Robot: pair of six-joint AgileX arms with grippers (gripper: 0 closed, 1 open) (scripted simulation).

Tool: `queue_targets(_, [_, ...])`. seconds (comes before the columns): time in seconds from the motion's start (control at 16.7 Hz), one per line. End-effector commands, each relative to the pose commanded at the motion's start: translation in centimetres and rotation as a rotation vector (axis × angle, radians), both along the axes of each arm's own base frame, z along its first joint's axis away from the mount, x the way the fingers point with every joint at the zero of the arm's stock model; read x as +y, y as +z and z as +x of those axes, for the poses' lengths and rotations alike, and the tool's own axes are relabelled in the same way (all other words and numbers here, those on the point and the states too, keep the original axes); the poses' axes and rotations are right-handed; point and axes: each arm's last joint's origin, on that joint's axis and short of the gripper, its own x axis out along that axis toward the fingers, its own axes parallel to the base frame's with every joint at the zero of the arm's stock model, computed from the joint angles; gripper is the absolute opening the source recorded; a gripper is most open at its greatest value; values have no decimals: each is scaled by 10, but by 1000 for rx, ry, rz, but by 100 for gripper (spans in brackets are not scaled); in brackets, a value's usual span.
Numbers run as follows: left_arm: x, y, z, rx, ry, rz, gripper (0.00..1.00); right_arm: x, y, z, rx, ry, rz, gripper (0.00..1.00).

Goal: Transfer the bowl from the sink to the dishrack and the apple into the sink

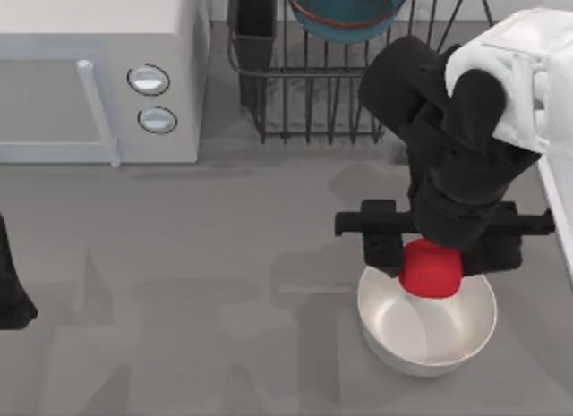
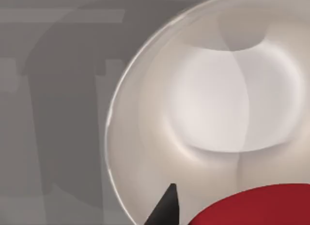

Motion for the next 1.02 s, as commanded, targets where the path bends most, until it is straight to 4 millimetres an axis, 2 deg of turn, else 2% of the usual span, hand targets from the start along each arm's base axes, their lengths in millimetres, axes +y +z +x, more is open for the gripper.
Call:
queue_targets(0.3, [0, 0, 0, 0, 0, 0, 100, 0, -1, 0, 2, -1, -2, 0])
queue_targets(0.48, [0, 0, 0, 0, 0, 0, 100, -13, -11, 10, -13, -19, 14, 0])
queue_targets(0.72, [0, 0, 0, 0, 0, 0, 100, -57, -39, 39, -95, -70, 83, 0])
queue_targets(1.02, [0, 0, 0, 0, 0, 0, 100, -144, -70, 70, -371, -141, 206, 0])
